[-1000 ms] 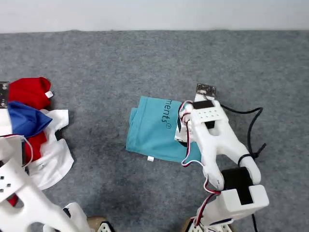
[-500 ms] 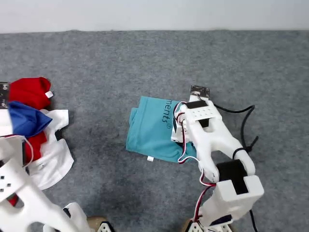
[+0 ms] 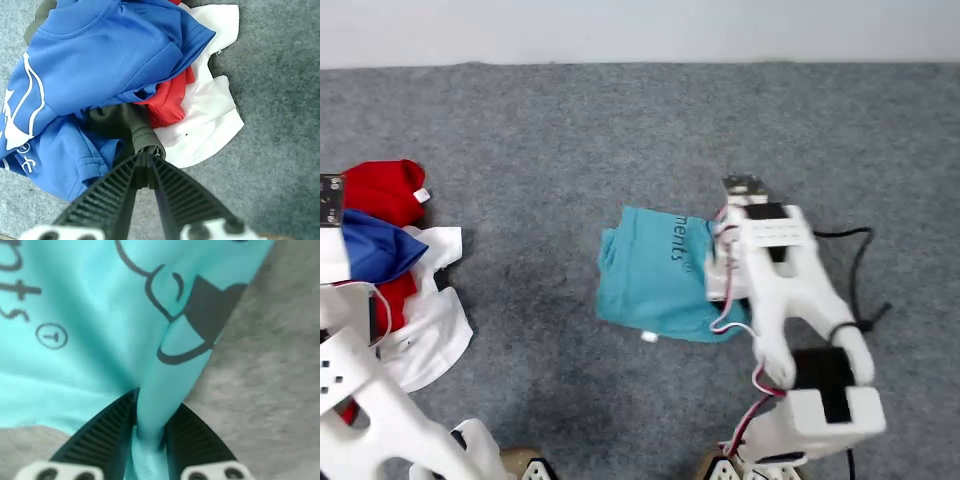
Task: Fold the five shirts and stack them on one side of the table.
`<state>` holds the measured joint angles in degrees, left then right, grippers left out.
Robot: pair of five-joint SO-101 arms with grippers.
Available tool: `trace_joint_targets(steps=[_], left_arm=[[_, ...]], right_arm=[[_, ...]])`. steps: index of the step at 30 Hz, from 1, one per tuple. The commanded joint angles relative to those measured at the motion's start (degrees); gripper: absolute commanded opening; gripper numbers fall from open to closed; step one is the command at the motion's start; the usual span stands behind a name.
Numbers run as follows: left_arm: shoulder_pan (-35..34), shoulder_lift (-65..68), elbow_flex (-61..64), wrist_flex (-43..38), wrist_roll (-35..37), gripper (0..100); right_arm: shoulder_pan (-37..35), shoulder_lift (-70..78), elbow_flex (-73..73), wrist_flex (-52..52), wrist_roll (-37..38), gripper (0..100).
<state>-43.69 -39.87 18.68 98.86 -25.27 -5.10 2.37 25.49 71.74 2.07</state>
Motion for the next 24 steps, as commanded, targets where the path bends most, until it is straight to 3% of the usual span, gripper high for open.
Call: trace_joint_targets(steps=[1, 6, 8, 14, 19, 21, 24], left_arm=[[0.4, -1.2, -0.4, -1.0, -0.7, 2], [0.4, -1.2, -0.1, -2.1, -0.7, 2], [0.4, -1.2, -0.1, -2.7, -0.7, 2], [0.4, -1.2, -0.1, -3.0, -0.7, 2], [0.4, -1.2, -0.1, -3.0, -0.7, 2], [0.4, -1.2, -0.1, -3.0, -0.7, 2], [0.4, -1.2, -0.1, -3.0, -0.7, 2]], right_arm=[[6.9, -5.2, -1.4, -1.5, 25.4, 0.9], [12.2, -5.3, -1.4, -11.8, 62.5, 0.9], [12.7, -5.3, -1.4, -16.9, 69.8, 0.9], [12.8, -5.1, -1.2, -32.1, 82.1, 0.9], [12.4, -1.3, -1.3, -40.5, 83.3, 2.8], [13.0, -0.9, -1.3, -41.9, 79.6, 10.6], [14.2, -1.9, -2.1, -41.3, 67.8, 21.7]])
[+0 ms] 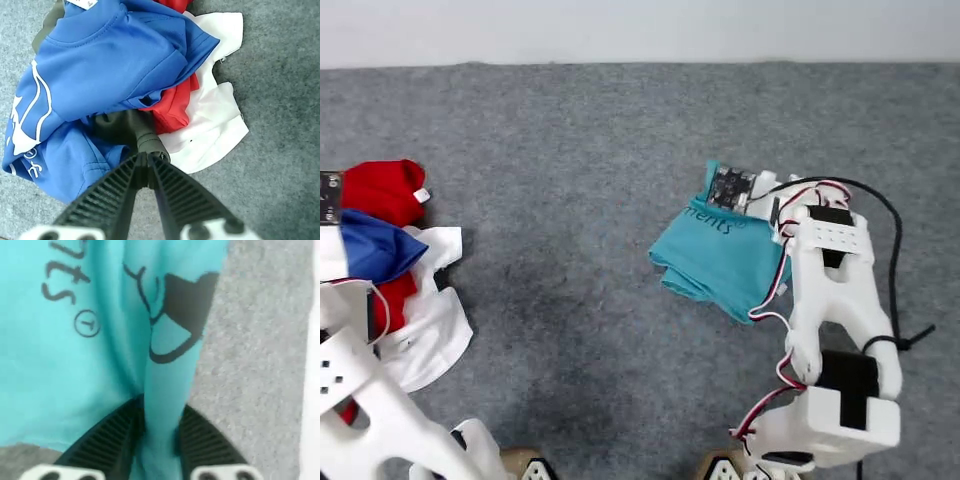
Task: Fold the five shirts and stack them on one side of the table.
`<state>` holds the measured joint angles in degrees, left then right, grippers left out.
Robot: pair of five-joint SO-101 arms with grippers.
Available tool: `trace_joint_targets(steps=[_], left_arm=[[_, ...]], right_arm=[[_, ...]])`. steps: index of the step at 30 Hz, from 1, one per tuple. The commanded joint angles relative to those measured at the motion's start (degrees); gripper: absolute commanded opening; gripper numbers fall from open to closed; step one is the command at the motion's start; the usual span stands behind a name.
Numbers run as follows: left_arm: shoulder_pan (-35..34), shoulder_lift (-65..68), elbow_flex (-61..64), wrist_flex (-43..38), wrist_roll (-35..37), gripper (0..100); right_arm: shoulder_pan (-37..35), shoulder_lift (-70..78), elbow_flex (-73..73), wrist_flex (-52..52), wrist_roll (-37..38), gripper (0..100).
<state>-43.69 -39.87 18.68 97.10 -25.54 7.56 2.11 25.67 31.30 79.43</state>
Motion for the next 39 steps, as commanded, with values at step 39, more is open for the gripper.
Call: trace_joint_targets(steps=[39], left_arm=[[0.2, -1.2, 0.0, -1.2, -7.5, 2]], right_arm=[[-9.4, 14.9, -33.6, 40.5, -109.5, 36.6]])
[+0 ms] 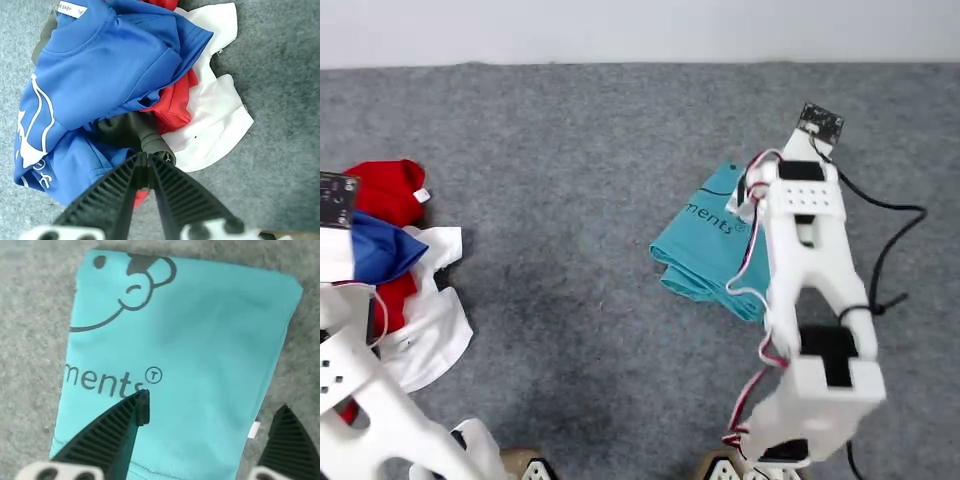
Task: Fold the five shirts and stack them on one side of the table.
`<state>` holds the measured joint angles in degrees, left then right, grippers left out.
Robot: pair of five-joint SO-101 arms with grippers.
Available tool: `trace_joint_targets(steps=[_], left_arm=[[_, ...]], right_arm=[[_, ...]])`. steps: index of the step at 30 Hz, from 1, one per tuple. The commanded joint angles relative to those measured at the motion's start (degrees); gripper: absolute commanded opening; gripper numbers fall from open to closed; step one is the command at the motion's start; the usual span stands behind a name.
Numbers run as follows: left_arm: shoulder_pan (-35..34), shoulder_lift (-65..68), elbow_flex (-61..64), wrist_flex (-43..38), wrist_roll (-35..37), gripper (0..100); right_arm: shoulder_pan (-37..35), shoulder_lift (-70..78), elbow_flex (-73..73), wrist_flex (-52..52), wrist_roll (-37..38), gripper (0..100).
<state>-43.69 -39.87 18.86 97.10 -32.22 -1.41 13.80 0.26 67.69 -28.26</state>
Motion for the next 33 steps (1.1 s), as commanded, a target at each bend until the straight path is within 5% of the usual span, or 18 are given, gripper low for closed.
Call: trace_joint_targets(steps=[1, 17, 21, 24, 33], left_arm=[[0.2, -1.2, -0.2, -1.2, -1.1, 2], [0.3, -1.1, -0.2, -1.2, -1.1, 2], [0.3, -1.1, -0.2, -1.2, -1.1, 2], [0.3, -1.1, -0.2, -1.2, -0.9, 2], [0.3, -1.1, -0.2, -1.2, -0.9, 2]], right_arm=[[-0.4, 5.1, -10.0, 5.1, -2.2, 36.7], [1.9, 25.6, -16.4, 1.9, -2.3, 35.5], [2.0, 26.2, -18.1, 3.7, -1.6, 18.0], [2.0, 26.1, -18.2, 3.5, 4.0, 0.0], [7.1, 21.7, -18.8, 8.8, 19.3, 0.9]])
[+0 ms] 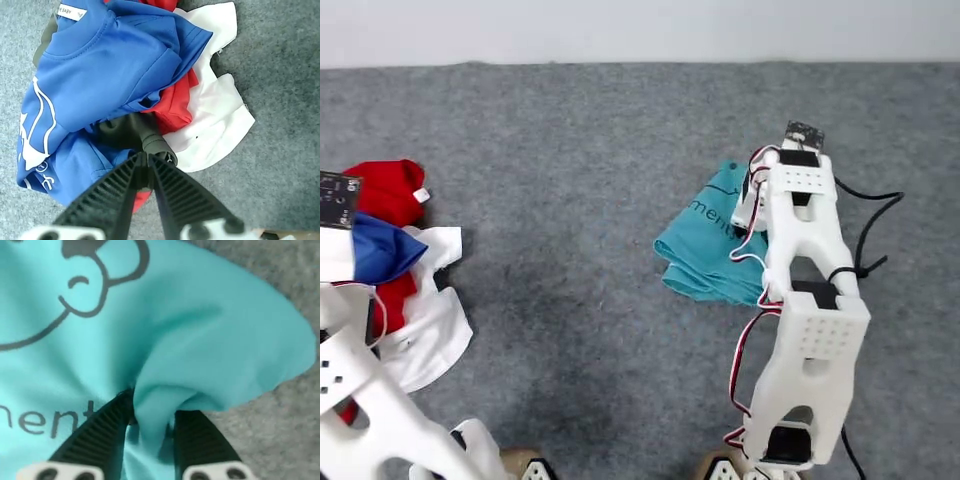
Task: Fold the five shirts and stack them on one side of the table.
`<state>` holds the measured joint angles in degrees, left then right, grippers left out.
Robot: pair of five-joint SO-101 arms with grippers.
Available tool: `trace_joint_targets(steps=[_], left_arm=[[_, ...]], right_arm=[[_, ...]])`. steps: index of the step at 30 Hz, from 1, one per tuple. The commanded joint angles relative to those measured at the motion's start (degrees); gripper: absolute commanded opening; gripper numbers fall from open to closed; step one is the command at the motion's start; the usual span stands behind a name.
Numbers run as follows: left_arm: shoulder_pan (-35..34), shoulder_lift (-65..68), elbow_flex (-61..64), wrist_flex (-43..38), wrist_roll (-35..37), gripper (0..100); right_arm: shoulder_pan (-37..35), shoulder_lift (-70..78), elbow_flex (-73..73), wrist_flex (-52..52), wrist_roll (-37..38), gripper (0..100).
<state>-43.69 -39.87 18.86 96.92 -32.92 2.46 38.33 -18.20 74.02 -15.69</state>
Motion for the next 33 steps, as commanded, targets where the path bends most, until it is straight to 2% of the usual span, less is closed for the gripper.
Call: trace_joint_targets(steps=[1, 8, 10, 12, 18, 23, 26, 30, 33], left_arm=[[0.3, -1.1, -0.2, -1.0, -0.2, 2], [0.3, -1.2, -0.2, -0.6, -0.1, 2], [0.2, -1.2, -0.2, -0.6, -0.1, 2], [0.2, -1.2, -0.2, -0.6, -0.1, 2], [0.3, -1.2, -0.1, -0.6, -0.1, 2], [0.4, -1.3, -0.1, 0.2, 0.0, 2], [0.4, -1.6, -0.1, 0.3, 0.0, 2], [0.4, -1.6, -0.2, 1.1, 0.0, 2], [0.2, -1.7, -0.2, 1.1, 0.0, 2]], right_arm=[[4.8, -4.2, -0.4, 3.3, 10.4, 0.9], [20.9, -11.3, -0.4, 4.4, 44.9, 0.9], [25.4, -11.5, -0.4, 2.0, 52.0, 0.9], [29.3, -11.4, -0.4, -1.5, 55.6, 0.9], [37.8, -7.5, -0.4, -13.2, 62.0, 0.9], [39.4, -5.6, -0.4, -17.2, 62.3, 1.2], [39.4, -5.7, -0.4, -16.6, 62.2, 5.8], [40.3, -7.1, -4.2, -9.7, 61.5, 21.8], [40.7, -9.6, -9.7, -2.6, 57.1, 23.3]])
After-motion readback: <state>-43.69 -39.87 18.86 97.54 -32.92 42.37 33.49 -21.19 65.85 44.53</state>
